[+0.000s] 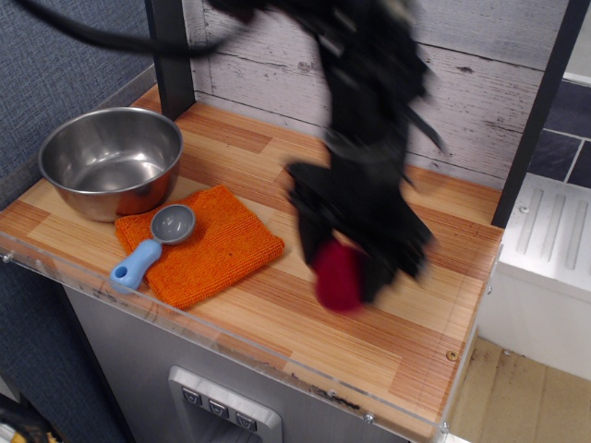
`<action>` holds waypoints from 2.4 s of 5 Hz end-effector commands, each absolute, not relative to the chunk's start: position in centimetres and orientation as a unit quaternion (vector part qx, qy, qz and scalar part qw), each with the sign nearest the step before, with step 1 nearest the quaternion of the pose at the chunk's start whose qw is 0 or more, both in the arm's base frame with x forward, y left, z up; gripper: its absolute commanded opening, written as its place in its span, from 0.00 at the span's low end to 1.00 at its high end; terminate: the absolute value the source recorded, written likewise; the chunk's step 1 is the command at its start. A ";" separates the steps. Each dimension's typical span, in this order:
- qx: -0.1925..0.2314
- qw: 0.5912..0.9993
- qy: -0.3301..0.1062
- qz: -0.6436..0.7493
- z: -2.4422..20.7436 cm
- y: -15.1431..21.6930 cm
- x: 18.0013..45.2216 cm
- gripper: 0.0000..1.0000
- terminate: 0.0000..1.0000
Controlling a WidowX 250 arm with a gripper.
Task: Put the food in the front right table corner
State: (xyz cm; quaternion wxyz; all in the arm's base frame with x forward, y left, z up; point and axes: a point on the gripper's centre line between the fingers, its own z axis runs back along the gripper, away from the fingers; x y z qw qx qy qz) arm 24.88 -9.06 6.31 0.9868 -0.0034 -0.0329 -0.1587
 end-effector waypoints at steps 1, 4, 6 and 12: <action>0.036 0.976 -0.055 -0.209 4.3 -9.5 24.7 0.00 0.00; 0.007 0.983 -0.051 -0.178 4.9 -7.7 25.3 1.00 0.00; -0.004 0.987 -0.143 -0.069 14.7 -2.5 24.5 1.00 0.00; -0.011 0.993 -0.116 -0.004 14.3 4.6 24.1 1.00 1.00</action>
